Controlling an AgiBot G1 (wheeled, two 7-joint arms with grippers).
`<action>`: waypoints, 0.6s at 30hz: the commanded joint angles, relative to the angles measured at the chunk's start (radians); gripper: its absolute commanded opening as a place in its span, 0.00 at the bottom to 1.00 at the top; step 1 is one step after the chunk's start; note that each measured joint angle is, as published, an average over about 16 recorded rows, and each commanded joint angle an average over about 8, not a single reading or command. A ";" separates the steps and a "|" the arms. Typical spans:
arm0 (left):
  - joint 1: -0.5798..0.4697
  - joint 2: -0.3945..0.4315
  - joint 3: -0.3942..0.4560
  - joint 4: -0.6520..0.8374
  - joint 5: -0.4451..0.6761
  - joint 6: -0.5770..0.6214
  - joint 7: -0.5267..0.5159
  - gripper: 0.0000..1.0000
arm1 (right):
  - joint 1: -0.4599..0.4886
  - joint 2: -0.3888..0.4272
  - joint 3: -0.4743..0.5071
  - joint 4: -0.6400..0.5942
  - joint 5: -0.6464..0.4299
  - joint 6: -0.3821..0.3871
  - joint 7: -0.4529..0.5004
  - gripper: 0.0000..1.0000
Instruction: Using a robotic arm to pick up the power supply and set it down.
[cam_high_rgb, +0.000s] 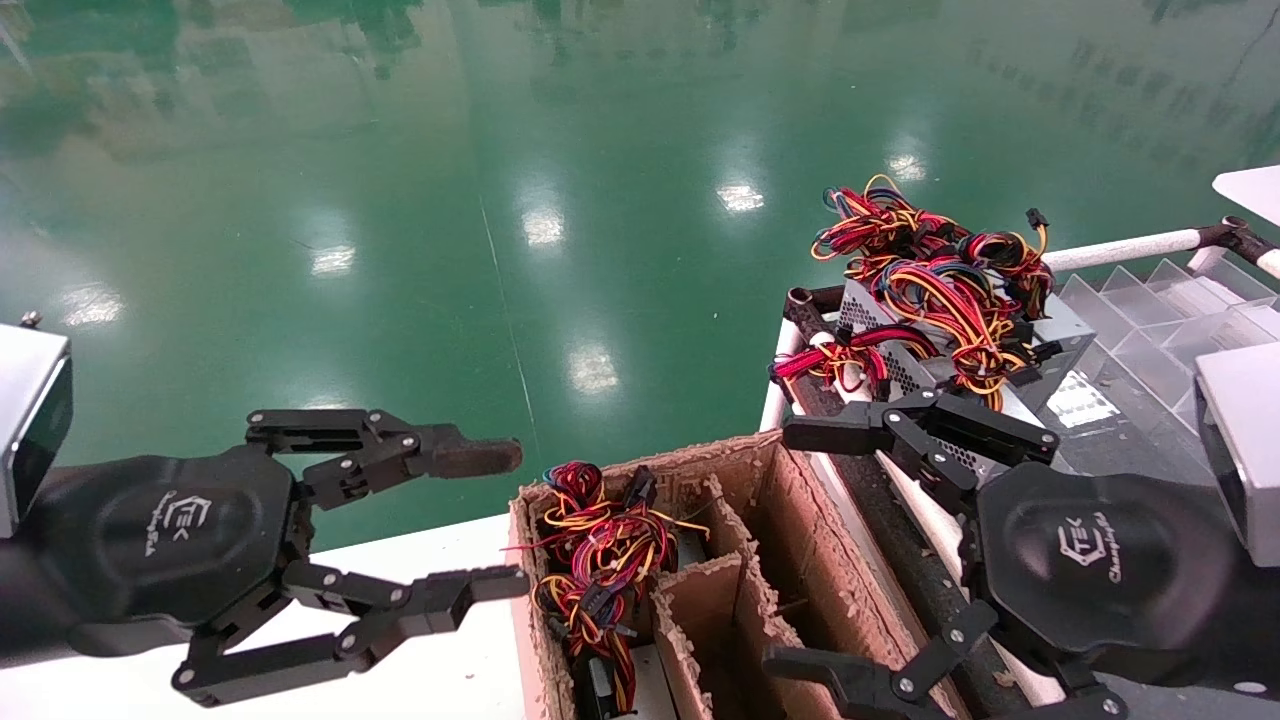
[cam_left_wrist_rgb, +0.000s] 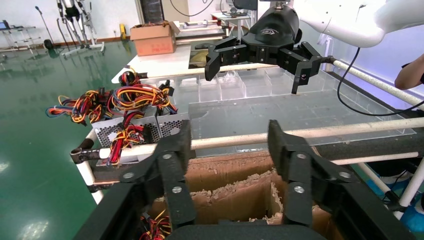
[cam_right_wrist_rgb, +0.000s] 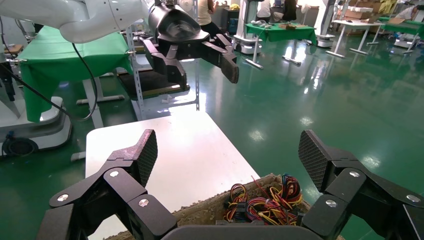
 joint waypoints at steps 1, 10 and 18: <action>0.000 0.000 0.000 0.000 0.000 0.000 0.000 0.00 | 0.000 0.000 0.000 0.000 0.000 0.000 0.000 1.00; 0.000 0.000 0.000 0.000 0.000 0.000 0.000 0.00 | 0.000 0.000 0.000 0.000 0.000 0.000 0.000 1.00; 0.000 0.000 0.000 0.000 0.000 0.000 0.000 0.00 | 0.000 0.000 0.000 0.000 0.000 0.000 0.000 1.00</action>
